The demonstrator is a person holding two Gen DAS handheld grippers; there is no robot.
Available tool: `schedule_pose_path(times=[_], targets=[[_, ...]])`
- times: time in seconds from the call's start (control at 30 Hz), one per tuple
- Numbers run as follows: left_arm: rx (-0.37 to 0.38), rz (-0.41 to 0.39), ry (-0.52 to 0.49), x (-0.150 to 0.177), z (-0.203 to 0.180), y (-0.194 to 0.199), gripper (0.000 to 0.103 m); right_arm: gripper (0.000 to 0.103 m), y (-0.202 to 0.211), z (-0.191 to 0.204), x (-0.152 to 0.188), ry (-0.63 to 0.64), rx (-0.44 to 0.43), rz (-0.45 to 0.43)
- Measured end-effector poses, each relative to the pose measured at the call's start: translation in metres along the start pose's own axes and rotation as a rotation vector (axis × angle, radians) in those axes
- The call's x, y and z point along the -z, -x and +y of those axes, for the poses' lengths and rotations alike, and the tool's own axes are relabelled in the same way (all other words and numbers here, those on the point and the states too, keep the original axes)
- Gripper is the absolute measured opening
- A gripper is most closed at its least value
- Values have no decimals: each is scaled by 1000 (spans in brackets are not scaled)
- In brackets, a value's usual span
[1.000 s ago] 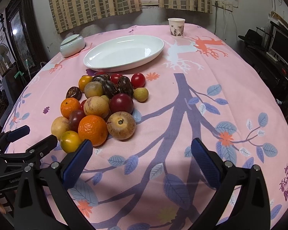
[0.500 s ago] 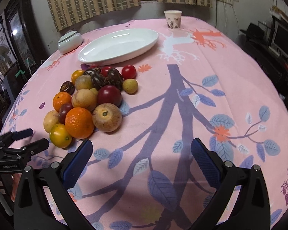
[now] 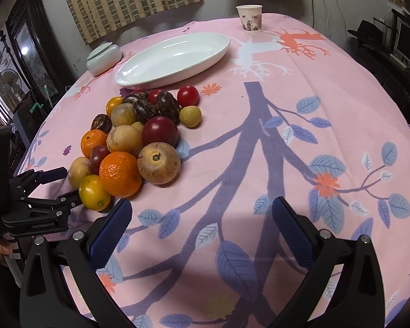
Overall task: Organize fruits
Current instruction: 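Grasp the yellow grapefruit with the left tool while the right tool grasps the brown fruit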
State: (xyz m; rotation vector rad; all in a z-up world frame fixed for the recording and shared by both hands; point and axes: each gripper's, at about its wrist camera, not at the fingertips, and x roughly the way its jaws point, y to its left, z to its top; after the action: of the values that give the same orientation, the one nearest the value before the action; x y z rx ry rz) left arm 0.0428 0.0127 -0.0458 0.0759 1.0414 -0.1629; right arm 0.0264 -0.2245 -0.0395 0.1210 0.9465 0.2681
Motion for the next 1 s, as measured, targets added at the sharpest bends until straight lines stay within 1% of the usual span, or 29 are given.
schedule_pose_path(times=[0.1, 0.13, 0.17, 0.2, 0.23, 0.3, 0.33, 0.4, 0.43, 0.47, 0.5, 0.53, 0.57, 0.6, 0.63, 0.83, 0.93, 0.97, 1.0], targets=[[-10, -28, -19, -2, 2, -3, 92, 102, -2, 0, -5, 25, 19, 9], [-5, -44, -28, -2, 2, -3, 86, 102, -3, 3, -7, 58, 29, 10], [16, -68, -42, -2, 0, -1, 64, 102, -3, 8, -10, 111, 36, 9], [29, -81, -49, -3, -1, 0, 53, 102, -3, 11, -13, 161, 28, 8], [27, -79, -47, -5, -1, 1, 47, 102, -2, 12, -16, 208, 22, 2], [53, -80, -27, -6, 2, 1, 47, 102, 1, 9, -18, 260, 22, -15], [63, -84, -23, -6, 4, 1, 47, 102, 2, 11, -18, 314, 5, -21], [71, -89, -23, -5, 5, 1, 47, 102, -2, 17, -18, 401, 0, -1], [73, -91, -24, -5, 4, 1, 47, 100, -8, 23, -18, 449, 10, 28], [75, -92, -25, -5, 4, 1, 47, 96, -13, 26, -18, 483, 8, 45], [80, -93, -22, -5, 5, 0, 47, 84, -18, 28, -18, 510, 6, 57], [87, -94, -17, -4, 6, 1, 47, 76, -24, 30, -19, 524, 12, 75], [95, -95, -12, -4, 7, 1, 48, 71, -32, 30, -21, 525, 18, 96], [101, -96, -7, -3, 9, 2, 48, 59, -39, 31, -23, 524, 15, 115], [103, -97, -5, -3, 9, 2, 48, 56, -45, 32, -24, 525, -2, 134], [92, -100, -15, -1, 6, 2, 48, 55, -57, 50, -31, 544, -77, 142], [81, -102, -22, -1, 4, 2, 48, 54, -61, 52, -35, 523, -121, 150], [77, -103, -25, -1, 4, 2, 48, 54, -61, 51, -37, 513, -138, 152], [77, -103, -25, -1, 4, 2, 48, 50, -60, 52, -39, 502, -165, 152]])
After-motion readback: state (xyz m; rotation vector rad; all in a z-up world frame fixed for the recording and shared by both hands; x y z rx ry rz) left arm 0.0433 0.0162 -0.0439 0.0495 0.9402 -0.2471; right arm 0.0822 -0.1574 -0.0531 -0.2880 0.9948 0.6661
